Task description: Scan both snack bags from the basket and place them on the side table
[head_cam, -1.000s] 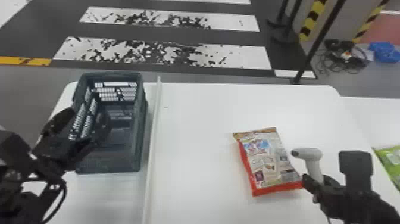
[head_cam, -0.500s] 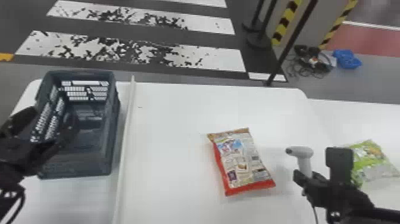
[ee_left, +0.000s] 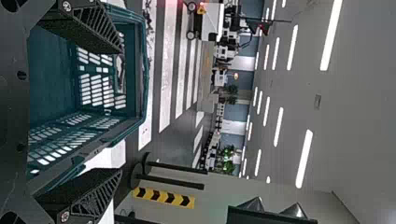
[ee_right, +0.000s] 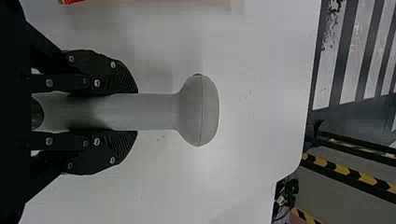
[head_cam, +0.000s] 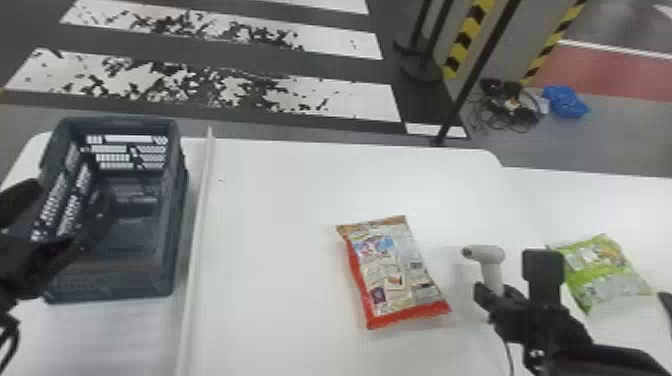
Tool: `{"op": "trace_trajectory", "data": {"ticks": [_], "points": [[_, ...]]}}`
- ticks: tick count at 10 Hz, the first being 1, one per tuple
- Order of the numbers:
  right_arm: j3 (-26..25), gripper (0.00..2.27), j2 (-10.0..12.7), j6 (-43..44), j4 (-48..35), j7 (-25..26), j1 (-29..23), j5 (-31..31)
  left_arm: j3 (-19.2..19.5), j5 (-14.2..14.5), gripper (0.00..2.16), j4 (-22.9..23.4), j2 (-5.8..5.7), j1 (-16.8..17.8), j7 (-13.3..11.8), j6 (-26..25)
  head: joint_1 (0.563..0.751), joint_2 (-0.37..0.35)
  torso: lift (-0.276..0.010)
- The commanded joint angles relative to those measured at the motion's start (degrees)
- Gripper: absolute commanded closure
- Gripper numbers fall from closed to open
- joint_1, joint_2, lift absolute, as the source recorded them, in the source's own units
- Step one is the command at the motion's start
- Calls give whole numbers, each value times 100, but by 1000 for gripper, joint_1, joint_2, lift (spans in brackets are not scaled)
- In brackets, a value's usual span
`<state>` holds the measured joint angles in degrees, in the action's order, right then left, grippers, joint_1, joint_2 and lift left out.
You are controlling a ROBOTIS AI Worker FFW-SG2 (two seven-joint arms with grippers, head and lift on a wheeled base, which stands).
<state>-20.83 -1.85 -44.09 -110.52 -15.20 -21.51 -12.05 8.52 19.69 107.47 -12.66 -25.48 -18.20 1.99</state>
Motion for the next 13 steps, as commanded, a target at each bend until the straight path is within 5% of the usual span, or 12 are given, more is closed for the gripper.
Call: {"op": "trace_trajectory", "data": {"ticks": [1, 6, 7, 9, 11, 12, 13], "points": [[9, 2253, 0, 18, 118, -1, 59, -17, 0, 9, 97, 2, -8, -1, -8, -1, 695, -202, -75], [53, 2250, 0, 53, 312, -1, 129, -43, 0, 9, 100, 11, -17, -1, 0, -1, 695, -197, -75], [62, 2094, 0, 53, 329, -1, 129, -61, 9, 9, 100, 11, -17, -1, -8, -1, 695, -197, -75], [62, 1733, 0, 71, 347, -1, 129, -61, 9, 9, 100, 11, -17, -1, -8, -1, 695, -194, -75], [35, 478, 9, 89, 294, 8, 94, -52, 9, 9, 100, 11, -8, -10, -8, -1, 695, -194, -75], [26, 161, 9, 71, 232, 26, 76, -52, 9, 9, 100, 11, -8, -10, -8, -1, 695, -197, -75], [26, 110, 26, 36, 118, 26, 24, -43, 9, 9, 100, 11, -17, -10, -8, -1, 695, -199, -75]]}}
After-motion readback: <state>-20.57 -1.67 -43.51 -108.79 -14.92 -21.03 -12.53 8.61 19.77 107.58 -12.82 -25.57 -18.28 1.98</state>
